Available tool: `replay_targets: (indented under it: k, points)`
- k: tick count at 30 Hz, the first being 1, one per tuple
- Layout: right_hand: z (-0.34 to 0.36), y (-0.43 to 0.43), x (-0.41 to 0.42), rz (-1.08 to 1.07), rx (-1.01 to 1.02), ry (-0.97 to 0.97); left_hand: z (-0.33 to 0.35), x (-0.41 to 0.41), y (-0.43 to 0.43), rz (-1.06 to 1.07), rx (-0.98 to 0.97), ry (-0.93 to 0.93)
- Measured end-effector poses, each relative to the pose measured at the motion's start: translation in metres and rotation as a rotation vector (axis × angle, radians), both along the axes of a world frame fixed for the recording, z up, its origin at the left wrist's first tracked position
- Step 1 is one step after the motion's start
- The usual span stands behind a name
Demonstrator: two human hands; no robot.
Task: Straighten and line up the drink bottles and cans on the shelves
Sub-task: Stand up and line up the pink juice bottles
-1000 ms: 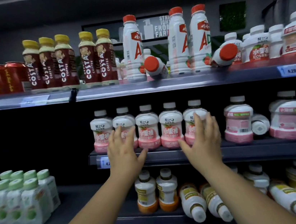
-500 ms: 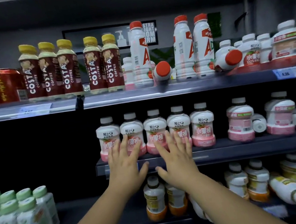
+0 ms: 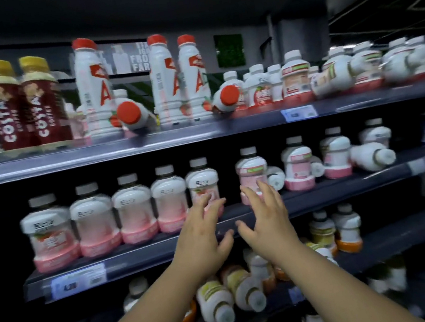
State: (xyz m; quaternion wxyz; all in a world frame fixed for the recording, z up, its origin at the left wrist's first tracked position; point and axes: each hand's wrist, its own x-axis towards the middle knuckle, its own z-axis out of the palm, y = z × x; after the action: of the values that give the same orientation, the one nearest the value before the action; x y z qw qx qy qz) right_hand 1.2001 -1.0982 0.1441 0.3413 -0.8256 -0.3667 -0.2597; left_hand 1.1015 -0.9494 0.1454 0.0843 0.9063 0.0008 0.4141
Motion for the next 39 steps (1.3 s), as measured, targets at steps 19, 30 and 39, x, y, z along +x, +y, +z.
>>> replay_targets:
  k: [19,30,39]
  points:
    - [-0.001,-0.041,0.148,0.296,0.187,0.04,0.028,0.156,-0.073,0.367,-0.553,-0.079]
    - [0.012,-0.027,0.135,0.324,0.249,-0.07,0.033,0.121,-0.048,0.326,-0.403,-0.133]
    - [0.033,0.017,0.09,0.281,0.119,0.235,0.032,0.066,-0.007,0.524,0.185,-0.323]
